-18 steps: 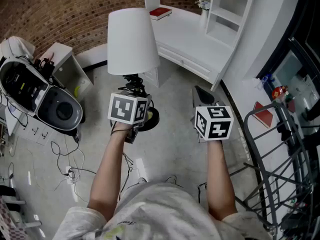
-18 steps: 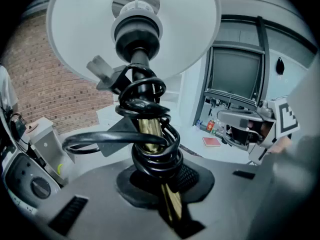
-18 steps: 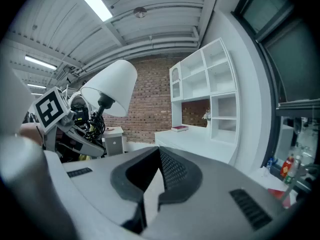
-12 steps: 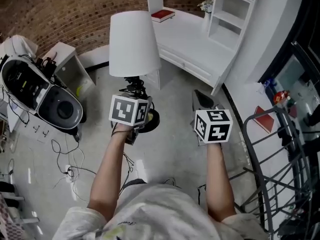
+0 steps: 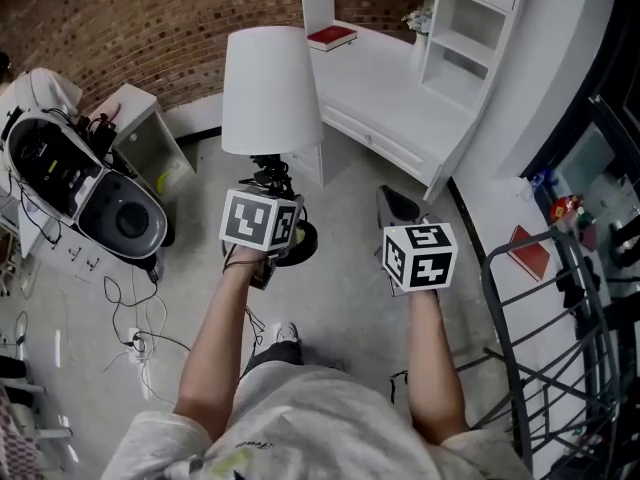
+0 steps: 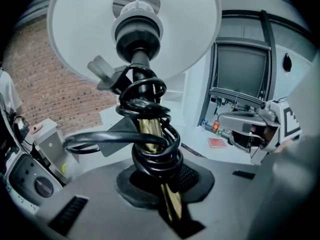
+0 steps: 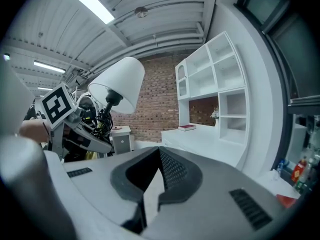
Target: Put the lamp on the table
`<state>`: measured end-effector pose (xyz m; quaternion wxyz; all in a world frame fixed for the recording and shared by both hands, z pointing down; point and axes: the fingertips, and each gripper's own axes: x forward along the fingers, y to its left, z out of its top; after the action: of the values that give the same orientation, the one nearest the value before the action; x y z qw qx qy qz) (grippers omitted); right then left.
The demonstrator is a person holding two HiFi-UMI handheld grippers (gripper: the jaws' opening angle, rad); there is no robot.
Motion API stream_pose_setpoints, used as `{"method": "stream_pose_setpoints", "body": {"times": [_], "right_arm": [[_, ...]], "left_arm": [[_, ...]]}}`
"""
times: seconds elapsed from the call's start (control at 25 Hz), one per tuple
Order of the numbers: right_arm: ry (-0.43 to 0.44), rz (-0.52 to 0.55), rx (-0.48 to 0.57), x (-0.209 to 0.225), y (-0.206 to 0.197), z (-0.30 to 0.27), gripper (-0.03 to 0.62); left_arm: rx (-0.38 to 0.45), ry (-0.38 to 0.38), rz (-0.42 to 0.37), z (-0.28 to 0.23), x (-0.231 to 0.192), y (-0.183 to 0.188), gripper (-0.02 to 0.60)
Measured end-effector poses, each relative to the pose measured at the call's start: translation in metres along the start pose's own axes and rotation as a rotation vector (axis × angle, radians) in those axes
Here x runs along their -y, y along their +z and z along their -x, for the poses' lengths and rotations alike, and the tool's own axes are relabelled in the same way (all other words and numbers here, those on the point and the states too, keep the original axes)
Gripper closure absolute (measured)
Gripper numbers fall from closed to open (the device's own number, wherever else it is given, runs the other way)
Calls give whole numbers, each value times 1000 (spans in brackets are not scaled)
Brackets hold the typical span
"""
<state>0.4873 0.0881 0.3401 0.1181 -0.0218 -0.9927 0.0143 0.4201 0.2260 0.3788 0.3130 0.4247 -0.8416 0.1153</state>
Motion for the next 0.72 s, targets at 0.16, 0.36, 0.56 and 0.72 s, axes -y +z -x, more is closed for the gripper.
{"method": "stream_pose_setpoints", "body": {"times": [0.16, 0.36, 0.56, 0.72], "right_arm": [[15, 7, 0, 3, 1, -12, 589], [19, 19, -8, 8, 6, -34, 589], [21, 26, -13, 9, 10, -65, 589], [15, 41, -27, 9, 16, -102, 589]], "left_arm": [[4, 2, 5, -8, -6, 7, 531], [-2, 6, 7, -22, -19, 16, 531], [4, -2, 7, -39, -45, 28, 531], [5, -12, 10, -57, -78, 41, 531]]}}
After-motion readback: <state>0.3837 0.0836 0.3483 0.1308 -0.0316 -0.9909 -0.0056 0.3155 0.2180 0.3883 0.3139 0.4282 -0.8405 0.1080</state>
